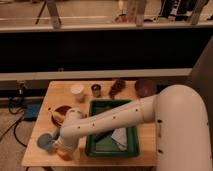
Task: Place apple in plastic cup
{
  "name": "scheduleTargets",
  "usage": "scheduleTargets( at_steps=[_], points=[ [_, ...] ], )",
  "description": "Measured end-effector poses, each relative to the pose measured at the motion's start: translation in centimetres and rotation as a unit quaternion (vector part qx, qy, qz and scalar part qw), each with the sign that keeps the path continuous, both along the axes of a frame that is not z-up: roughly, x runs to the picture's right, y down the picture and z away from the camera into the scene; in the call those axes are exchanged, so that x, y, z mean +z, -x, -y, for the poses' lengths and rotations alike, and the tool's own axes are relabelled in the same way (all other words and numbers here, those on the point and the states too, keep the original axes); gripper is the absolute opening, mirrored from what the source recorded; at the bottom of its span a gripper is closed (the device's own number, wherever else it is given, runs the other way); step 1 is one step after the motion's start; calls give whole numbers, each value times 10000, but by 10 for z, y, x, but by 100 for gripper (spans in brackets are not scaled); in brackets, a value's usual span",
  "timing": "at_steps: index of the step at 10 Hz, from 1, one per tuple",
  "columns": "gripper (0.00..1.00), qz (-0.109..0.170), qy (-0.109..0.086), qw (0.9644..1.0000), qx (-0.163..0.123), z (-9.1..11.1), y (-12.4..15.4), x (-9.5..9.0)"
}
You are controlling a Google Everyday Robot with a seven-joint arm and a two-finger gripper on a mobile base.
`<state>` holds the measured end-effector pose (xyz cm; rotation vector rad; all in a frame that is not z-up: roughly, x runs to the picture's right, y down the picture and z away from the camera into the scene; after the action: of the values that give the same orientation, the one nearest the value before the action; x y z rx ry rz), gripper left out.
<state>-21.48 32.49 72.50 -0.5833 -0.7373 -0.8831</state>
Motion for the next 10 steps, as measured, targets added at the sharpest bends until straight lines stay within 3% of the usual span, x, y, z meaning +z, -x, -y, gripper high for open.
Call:
scheduleTargets(
  at_steps=[3, 5, 10],
  points=[
    [80, -32, 59, 10000, -9, -4, 1, 1],
    [71, -54, 88, 9999, -10, -6, 1, 2],
    [68, -136, 170, 9998, -3, -9, 0, 4]
  ],
)
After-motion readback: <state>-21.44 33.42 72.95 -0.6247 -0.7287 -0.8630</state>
